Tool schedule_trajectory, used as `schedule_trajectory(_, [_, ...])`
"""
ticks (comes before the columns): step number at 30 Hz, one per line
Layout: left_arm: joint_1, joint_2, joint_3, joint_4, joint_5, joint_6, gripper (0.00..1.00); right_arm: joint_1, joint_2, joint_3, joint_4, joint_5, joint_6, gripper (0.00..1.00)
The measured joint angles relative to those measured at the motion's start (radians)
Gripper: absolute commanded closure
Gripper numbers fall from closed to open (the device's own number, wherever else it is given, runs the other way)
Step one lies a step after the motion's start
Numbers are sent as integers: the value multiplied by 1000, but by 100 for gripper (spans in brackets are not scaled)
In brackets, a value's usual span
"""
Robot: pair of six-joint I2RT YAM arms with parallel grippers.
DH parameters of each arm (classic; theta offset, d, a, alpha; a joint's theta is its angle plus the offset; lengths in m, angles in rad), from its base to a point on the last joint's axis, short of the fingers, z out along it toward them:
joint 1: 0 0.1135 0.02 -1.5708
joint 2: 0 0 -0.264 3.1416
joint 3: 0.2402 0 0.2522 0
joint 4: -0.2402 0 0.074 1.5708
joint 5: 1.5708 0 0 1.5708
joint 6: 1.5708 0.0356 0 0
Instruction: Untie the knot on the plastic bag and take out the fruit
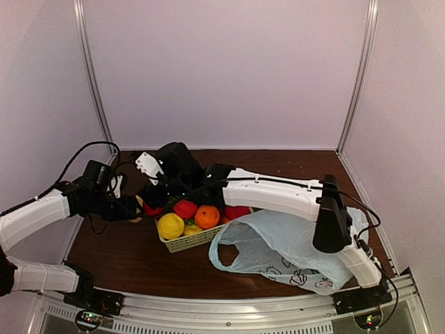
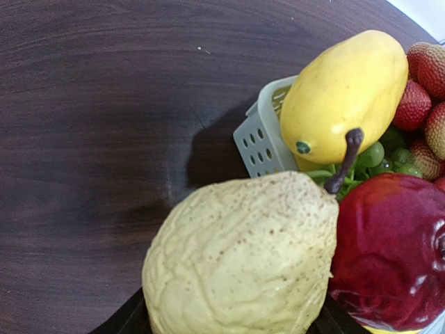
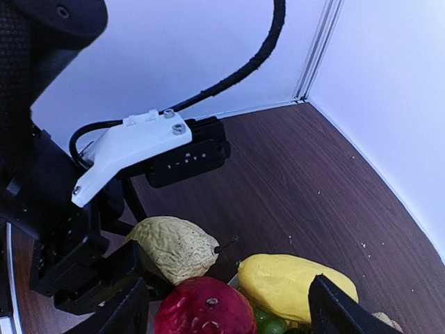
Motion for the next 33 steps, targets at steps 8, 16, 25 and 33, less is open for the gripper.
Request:
schedule_trajectory(8, [0, 0, 0, 0, 3, 0, 46, -16, 52, 35, -50, -36, 62, 19])
schedule_trajectory(16, [0, 1, 0, 0, 3, 1, 45, -16, 66, 37, -77, -59, 87, 25])
schedule_trajectory(25, [0, 1, 0, 0, 3, 1, 45, -16, 76, 39, -89, -71, 86, 43])
schedule_trajectory(33, [0, 1, 0, -1, -4, 0, 45, -16, 76, 41, -88, -74, 60, 48])
